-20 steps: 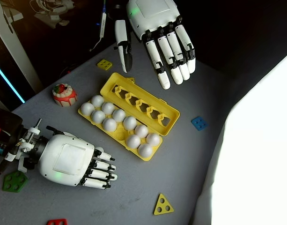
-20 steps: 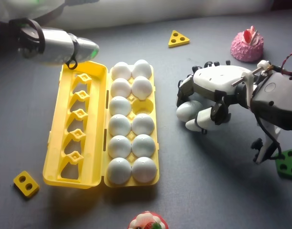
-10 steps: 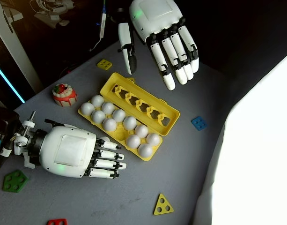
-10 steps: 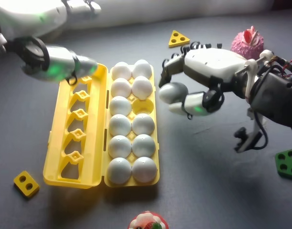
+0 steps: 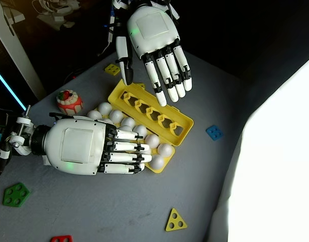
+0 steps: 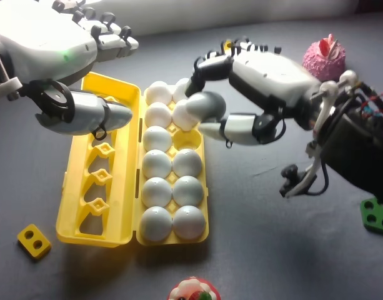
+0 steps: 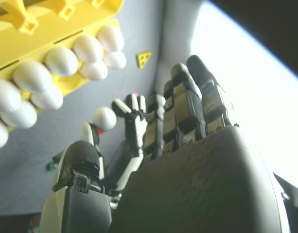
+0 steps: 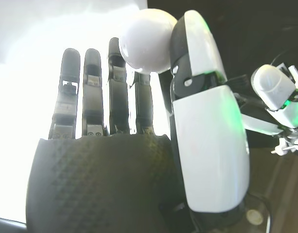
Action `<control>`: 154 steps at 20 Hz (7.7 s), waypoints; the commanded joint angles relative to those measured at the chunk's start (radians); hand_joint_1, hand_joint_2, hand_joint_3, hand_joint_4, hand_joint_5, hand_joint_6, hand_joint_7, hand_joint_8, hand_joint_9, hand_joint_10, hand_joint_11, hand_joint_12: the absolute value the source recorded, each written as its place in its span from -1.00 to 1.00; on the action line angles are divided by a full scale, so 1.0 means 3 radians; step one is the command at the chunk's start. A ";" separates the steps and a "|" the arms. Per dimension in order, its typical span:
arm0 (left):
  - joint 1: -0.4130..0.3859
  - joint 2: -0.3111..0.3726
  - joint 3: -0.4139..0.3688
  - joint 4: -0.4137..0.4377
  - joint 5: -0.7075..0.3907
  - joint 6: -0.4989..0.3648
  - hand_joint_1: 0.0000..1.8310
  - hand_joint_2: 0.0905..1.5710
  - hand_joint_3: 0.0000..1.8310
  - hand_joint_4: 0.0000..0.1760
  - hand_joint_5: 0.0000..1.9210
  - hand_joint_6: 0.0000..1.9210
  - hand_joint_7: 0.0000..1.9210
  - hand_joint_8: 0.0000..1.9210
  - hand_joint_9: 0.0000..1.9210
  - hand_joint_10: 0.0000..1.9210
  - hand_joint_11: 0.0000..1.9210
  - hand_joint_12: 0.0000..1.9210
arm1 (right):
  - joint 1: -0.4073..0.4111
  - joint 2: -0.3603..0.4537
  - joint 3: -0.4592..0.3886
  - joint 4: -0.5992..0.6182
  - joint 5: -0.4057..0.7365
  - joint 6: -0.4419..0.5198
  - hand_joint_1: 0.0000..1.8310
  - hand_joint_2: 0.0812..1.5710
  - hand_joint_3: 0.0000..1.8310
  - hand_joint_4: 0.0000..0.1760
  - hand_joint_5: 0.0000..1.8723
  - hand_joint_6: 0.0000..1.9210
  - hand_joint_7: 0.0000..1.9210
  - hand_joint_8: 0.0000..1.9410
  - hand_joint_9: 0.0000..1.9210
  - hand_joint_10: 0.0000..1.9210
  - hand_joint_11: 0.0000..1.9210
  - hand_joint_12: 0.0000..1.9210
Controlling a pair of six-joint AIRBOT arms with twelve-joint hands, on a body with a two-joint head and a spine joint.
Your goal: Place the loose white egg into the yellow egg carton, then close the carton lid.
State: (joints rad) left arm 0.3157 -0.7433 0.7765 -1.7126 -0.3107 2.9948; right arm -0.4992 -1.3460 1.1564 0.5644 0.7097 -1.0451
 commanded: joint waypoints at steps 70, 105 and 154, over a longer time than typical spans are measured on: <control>-0.0411 -0.0388 0.0419 -0.1807 -0.1170 -0.0506 -0.61 0.55 -1.00 -0.46 -0.92 -1.00 -0.97 -1.00 -0.63 -0.97 -1.00 0.32 | 0.0416 0.1199 -0.0162 -0.1342 -0.0565 0.0598 0.42 0.36 -0.95 -0.91 -0.66 -0.90 -0.85 -0.99 -1.00 -0.40 -1.00 0.53; 0.0372 -0.0626 0.0628 -0.1712 -0.2095 -0.3607 -0.71 0.54 -1.00 -0.99 -0.53 -0.98 -0.40 -0.98 -0.40 -0.91 -0.98 0.43 | 0.0922 0.2313 -0.1138 -0.1646 -0.1370 0.0254 -0.49 0.53 -1.00 -1.00 -0.72 -0.92 -0.73 -0.99 -0.95 -0.30 -1.00 0.27; -0.0235 -0.0898 -0.0399 -0.1989 -0.2239 -0.3640 -0.68 0.54 -1.00 -1.00 -0.50 -0.99 -0.40 -1.00 -0.40 -0.88 -0.97 0.44 | 0.0920 0.2315 -0.1152 -0.1646 -0.1266 0.0254 -0.56 0.54 -1.00 -1.00 -0.67 -0.95 -0.69 -0.99 -0.98 -0.24 -1.00 0.50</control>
State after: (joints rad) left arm 0.2596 -1.0126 0.6575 -2.3562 -1.0176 1.9083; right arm -0.2390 -0.6605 0.8108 0.0669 0.2070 -0.9695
